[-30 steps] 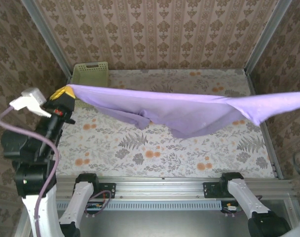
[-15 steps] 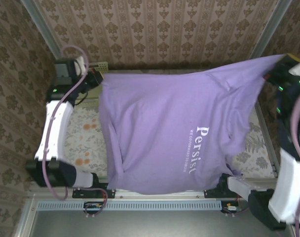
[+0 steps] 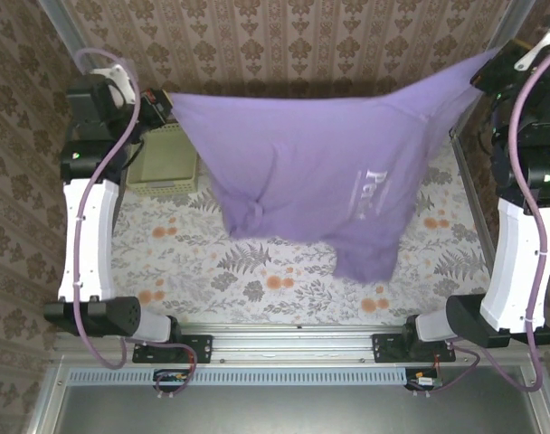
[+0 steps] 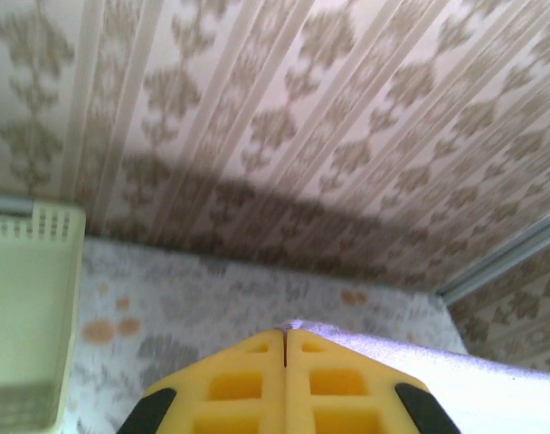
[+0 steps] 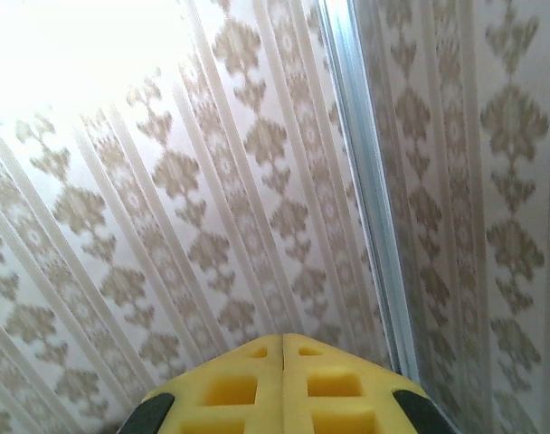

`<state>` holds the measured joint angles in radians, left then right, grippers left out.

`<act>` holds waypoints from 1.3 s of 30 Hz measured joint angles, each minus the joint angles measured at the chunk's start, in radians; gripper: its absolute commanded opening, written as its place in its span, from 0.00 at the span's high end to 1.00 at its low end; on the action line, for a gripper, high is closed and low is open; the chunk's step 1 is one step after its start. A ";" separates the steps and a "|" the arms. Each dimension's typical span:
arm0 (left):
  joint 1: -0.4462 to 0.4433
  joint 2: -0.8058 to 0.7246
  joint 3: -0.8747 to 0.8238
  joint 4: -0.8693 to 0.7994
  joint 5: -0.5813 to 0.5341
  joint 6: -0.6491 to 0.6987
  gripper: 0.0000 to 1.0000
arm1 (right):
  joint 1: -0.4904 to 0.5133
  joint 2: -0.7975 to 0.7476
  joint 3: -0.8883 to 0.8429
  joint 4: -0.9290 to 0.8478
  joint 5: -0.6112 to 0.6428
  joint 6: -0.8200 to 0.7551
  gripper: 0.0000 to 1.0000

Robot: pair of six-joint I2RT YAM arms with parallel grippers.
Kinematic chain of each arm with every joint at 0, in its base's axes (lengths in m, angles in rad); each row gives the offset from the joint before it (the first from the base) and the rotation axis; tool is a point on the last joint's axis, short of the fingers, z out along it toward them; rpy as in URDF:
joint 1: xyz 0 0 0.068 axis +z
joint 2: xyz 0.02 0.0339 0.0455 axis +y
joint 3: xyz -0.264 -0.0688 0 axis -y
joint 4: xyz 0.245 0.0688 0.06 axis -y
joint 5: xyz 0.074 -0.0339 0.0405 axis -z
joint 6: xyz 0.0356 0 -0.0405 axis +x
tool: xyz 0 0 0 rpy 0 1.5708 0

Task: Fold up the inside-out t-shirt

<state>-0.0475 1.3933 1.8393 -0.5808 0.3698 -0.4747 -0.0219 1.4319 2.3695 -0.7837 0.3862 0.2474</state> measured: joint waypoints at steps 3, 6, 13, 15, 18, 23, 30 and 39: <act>0.005 -0.076 -0.007 0.054 0.002 0.001 1.00 | -0.001 -0.029 0.021 0.002 -0.005 -0.003 1.00; 0.005 -0.174 -0.065 0.119 0.008 0.005 1.00 | -0.002 -0.117 -0.048 0.019 -0.019 -0.003 1.00; 0.010 -0.385 -0.237 0.210 0.013 0.007 1.00 | -0.002 -0.352 -0.215 0.064 -0.032 -0.003 1.00; 0.010 -0.407 -0.255 0.225 0.024 0.007 1.00 | -0.002 -0.390 -0.226 0.084 -0.032 -0.003 1.00; 0.010 -0.410 -0.273 0.258 0.050 0.003 1.00 | -0.002 -0.398 -0.221 0.117 -0.031 -0.006 1.00; 0.008 -0.317 -0.262 0.280 0.088 -0.007 1.00 | -0.002 -0.303 -0.197 0.150 -0.031 -0.015 1.00; -0.020 -0.079 -0.182 0.264 0.098 -0.011 1.00 | -0.002 -0.124 -0.222 0.207 -0.029 -0.040 1.00; -0.020 0.199 0.018 0.232 0.088 -0.012 1.00 | -0.008 0.073 -0.214 0.304 -0.027 -0.039 1.00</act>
<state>-0.0677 1.5921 1.8572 -0.3492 0.4580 -0.4866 -0.0296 1.5051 2.1551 -0.4797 0.3595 0.2089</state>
